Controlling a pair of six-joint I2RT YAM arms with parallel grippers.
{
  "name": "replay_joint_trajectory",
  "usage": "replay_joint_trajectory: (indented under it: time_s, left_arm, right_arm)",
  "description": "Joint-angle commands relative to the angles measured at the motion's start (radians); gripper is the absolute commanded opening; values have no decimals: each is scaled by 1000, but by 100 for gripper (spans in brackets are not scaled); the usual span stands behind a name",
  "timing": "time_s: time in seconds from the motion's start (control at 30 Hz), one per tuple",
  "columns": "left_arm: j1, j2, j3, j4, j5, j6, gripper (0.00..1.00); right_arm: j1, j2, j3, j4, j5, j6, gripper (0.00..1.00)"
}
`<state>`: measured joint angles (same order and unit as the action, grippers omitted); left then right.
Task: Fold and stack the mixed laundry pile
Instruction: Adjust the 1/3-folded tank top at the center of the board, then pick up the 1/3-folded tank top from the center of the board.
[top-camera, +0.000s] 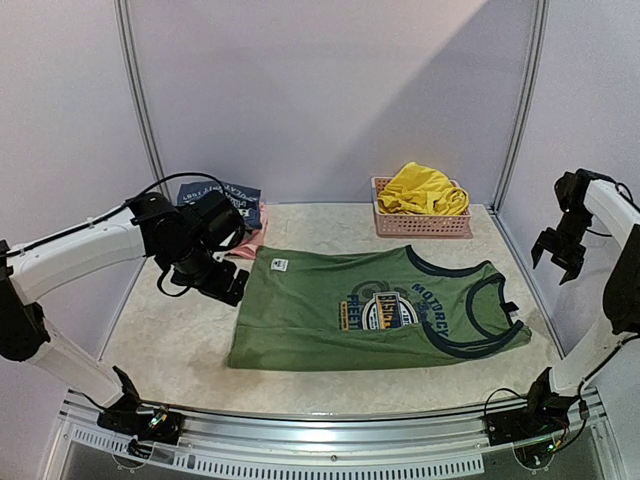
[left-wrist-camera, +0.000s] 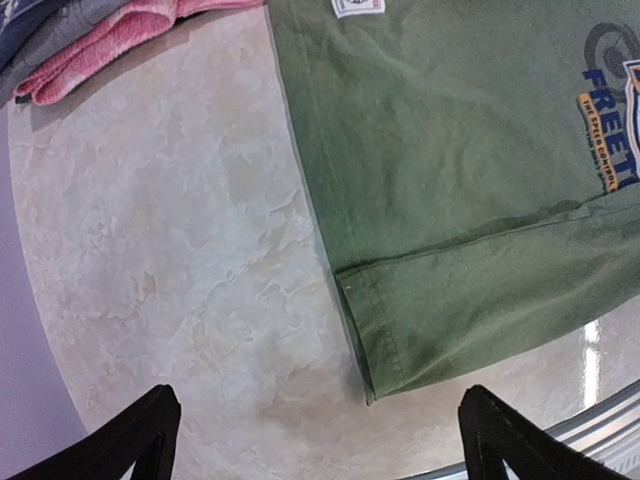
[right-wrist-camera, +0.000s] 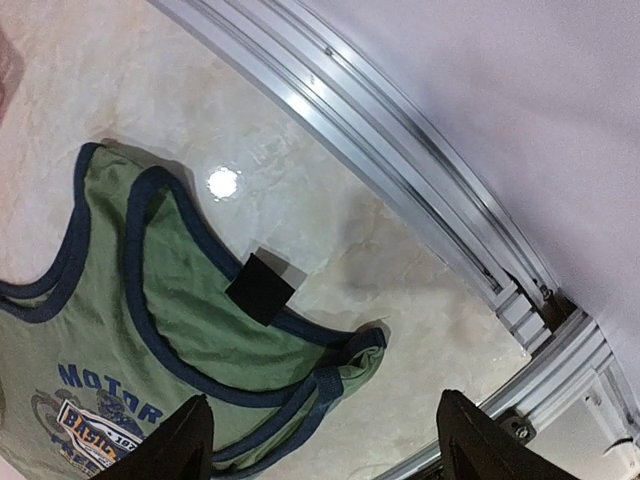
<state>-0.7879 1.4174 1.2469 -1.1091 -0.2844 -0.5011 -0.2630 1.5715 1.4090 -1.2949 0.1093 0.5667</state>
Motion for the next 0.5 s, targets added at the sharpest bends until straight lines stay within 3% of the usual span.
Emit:
replay_joint_trajectory:
  time_s: [0.0,0.23,0.47]
  left_arm:
    - [52,-12,35,99,79,76,98]
    - [154,91,101,144,257,165,81]
    - [232,304,242,150,293,252,72]
  right_arm:
    - [-3,-83,-39,59,-60,-38,79]
    - [5,-144,-81,78,-125,-63,80]
    - [17,-178,-101,95,-198,-60,81]
